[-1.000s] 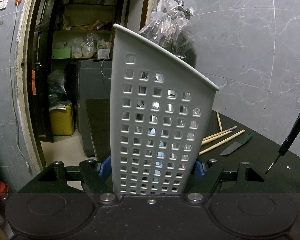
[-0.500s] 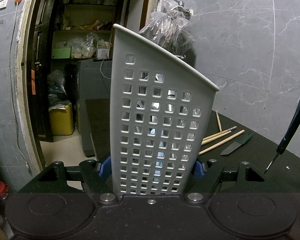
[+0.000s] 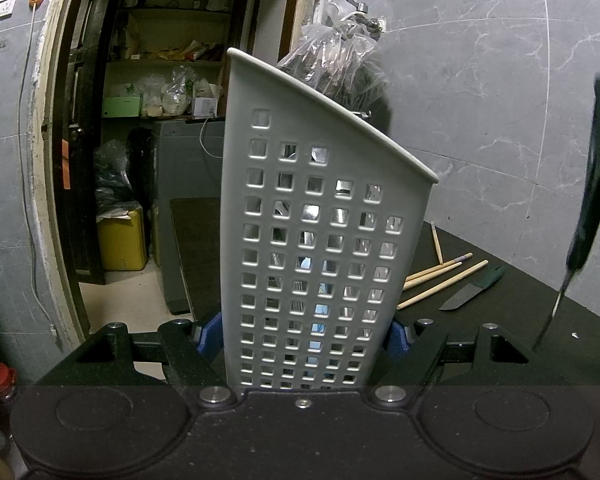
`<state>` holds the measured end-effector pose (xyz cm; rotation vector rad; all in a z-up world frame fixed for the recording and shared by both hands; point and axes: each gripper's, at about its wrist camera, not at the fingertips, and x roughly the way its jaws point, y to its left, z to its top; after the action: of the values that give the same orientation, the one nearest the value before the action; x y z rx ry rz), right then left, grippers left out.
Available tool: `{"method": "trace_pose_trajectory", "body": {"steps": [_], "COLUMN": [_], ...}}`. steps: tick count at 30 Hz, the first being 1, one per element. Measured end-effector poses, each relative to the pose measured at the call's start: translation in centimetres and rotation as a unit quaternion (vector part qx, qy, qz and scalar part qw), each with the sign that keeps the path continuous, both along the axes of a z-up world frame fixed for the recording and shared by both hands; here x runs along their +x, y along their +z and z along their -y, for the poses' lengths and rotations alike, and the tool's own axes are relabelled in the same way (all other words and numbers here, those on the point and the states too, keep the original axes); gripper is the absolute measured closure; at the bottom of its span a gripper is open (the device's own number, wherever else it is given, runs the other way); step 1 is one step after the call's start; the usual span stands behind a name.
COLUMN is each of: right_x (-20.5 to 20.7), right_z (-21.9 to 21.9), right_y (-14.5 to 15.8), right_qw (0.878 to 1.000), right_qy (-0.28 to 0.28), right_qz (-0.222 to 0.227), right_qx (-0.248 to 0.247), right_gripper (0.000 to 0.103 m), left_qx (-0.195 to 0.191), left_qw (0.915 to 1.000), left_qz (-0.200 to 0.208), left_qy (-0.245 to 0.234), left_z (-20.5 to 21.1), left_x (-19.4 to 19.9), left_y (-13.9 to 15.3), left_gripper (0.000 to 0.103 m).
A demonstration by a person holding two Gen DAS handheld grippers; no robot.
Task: Organize utensils
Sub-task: 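Lift the scissors with the right tool up over the basket, then lower the scissors into the basket and open the right tool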
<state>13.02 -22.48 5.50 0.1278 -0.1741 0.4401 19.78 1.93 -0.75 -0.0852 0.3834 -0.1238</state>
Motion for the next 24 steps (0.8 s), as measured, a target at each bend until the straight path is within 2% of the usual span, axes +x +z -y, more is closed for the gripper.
{"method": "trace_pose_trajectory", "body": {"steps": [7, 14, 19, 24], "right_x": [1.1, 4.0, 6.4, 8.3], "right_z": [-1.1, -3.6, -6.3, -8.5], "right_y": [5.0, 9.5, 10.7, 10.5], "right_qw": [0.998, 0.992, 0.989, 0.989], "right_qy": [0.044, 0.100, 0.119, 0.131], "right_qz": [0.042, 0.072, 0.079, 0.066], "right_qx": [-0.002, 0.021, 0.025, 0.017], "right_gripper": [0.070, 0.070, 0.070, 0.070], "left_qx": [0.000, 0.000, 0.000, -0.003], "left_qw": [1.0000, 1.0000, 1.0000, 1.0000], "left_qz": [0.000, 0.000, 0.000, 0.001], "left_qy": [0.000, 0.000, 0.000, -0.003], "left_z": [0.1, 0.0, 0.0, 0.0], "left_x": [0.0, 0.0, 0.0, 0.1], "left_y": [0.0, 0.0, 0.0, 0.0], "left_gripper": [0.026, 0.026, 0.026, 0.026]}}
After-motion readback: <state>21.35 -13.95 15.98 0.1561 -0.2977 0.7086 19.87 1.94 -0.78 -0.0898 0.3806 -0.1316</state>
